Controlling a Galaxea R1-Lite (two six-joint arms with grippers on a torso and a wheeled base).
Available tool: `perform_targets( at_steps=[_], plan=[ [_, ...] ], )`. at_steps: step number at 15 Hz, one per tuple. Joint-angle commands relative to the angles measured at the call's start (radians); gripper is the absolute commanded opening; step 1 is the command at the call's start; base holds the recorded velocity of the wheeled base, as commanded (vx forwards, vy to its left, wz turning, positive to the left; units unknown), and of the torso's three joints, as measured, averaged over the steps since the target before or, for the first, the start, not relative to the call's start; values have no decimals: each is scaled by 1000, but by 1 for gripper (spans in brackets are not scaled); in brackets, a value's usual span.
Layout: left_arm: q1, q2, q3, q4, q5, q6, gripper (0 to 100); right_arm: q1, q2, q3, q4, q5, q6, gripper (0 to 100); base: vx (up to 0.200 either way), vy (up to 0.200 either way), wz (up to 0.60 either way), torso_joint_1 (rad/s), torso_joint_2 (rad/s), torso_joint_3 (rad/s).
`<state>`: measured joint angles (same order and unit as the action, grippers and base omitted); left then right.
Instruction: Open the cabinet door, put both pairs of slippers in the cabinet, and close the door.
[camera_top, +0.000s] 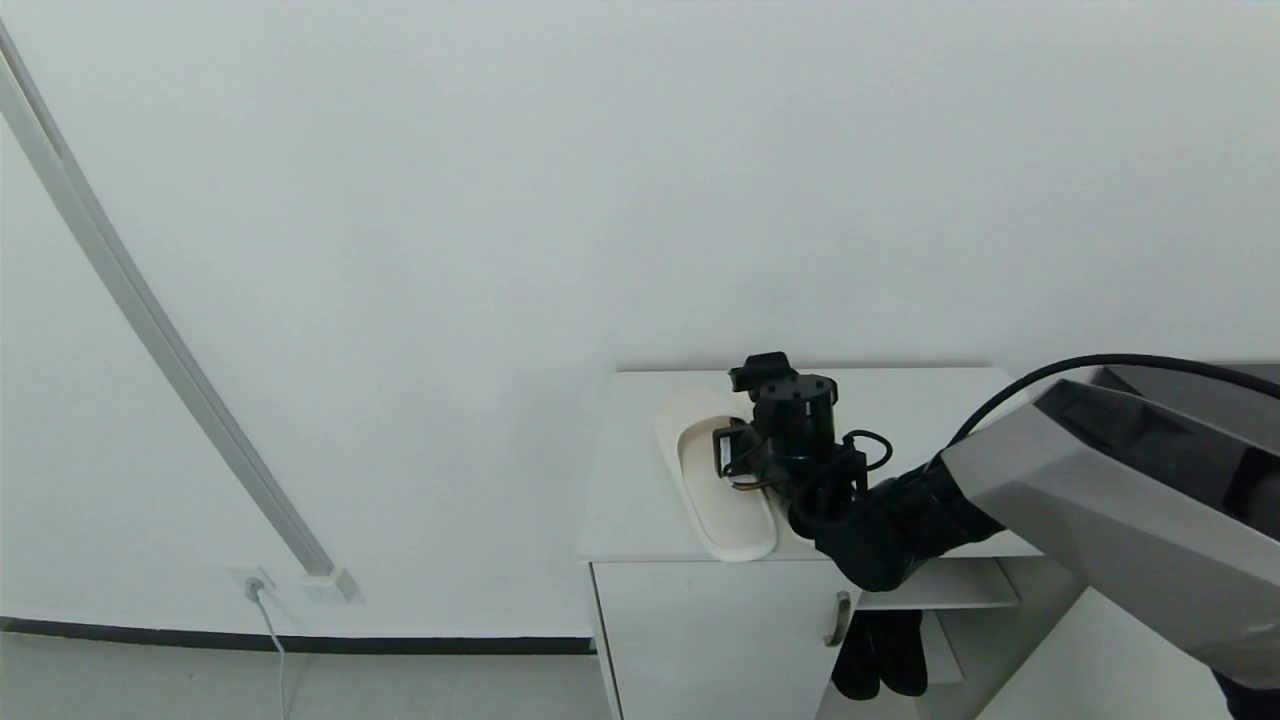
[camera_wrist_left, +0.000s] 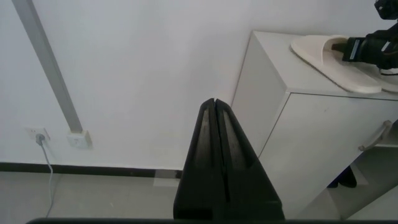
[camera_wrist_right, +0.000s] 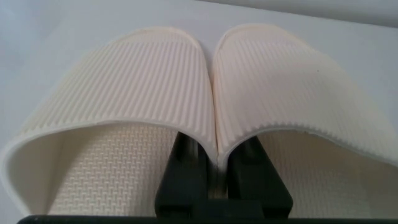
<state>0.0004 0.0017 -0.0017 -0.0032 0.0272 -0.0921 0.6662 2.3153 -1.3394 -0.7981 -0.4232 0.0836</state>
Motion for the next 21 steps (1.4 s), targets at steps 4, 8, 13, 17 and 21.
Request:
perform_targets(
  at_steps=[4, 8, 13, 17, 21],
  plan=[
    [0, 1, 0, -1, 0, 0, 0, 33, -304, 287, -6, 121, -30, 0, 0, 0, 0, 0, 0, 0],
    [0, 1, 0, 0, 0, -3, 0, 102, -547, 612, -18, 267, -30, 0, 0, 0, 0, 0, 0, 0],
    [1, 1, 0, 0, 0, -5, 0, 158, -588, 664, -18, 261, -25, 0, 0, 0, 0, 0, 0, 0],
    [0, 1, 0, 0, 0, -3, 0, 158, -579, 663, -18, 261, -21, 0, 0, 0, 0, 0, 0, 0],
    [0, 1, 0, 0, -1, -3, 0, 159, -574, 664, -18, 261, -22, 0, -150, 0, 0, 8, 2, -1]
  ],
)
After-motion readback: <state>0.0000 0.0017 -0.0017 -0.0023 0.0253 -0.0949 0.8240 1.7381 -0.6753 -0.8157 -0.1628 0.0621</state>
